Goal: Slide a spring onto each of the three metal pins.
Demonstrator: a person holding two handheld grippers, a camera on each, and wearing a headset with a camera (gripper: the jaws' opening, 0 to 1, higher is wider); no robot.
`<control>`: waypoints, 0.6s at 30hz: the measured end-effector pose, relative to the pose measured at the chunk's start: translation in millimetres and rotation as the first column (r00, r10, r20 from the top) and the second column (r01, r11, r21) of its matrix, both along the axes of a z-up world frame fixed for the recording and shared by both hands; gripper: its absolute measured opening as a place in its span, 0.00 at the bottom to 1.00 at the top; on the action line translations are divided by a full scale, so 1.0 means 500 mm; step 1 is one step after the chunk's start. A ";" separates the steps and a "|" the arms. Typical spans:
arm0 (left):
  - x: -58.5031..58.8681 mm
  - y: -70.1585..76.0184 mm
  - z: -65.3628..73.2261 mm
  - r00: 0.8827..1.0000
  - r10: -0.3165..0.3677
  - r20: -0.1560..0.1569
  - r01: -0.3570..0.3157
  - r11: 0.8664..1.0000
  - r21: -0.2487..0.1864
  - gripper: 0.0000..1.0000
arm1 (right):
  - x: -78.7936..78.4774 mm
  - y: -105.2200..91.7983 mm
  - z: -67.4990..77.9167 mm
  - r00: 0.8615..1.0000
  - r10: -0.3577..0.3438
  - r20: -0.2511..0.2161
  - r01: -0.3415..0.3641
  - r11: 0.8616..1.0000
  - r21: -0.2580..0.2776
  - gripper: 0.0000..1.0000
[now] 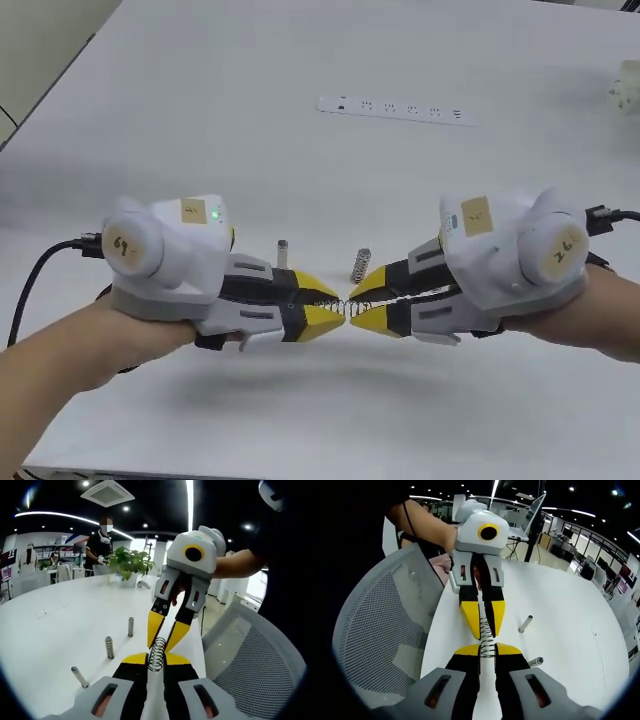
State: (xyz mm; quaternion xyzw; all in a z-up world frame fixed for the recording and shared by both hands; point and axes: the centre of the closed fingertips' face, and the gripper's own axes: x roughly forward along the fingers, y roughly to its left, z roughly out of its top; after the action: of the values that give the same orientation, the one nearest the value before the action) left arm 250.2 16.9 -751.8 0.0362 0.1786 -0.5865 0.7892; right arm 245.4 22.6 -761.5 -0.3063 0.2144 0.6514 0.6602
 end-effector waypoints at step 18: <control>-0.010 -0.005 0.011 0.999 -0.036 -0.012 0.036 0.999 -0.001 0.01 | -0.008 -0.027 -0.016 0.999 -0.021 -0.026 0.021 0.999 -0.025 0.15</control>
State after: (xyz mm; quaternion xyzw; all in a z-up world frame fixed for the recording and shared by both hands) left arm 245.3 14.2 -746.2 0.0356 0.1825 -0.6009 0.7774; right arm 241.4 9.3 -769.3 -0.3036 0.2344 0.6457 0.6603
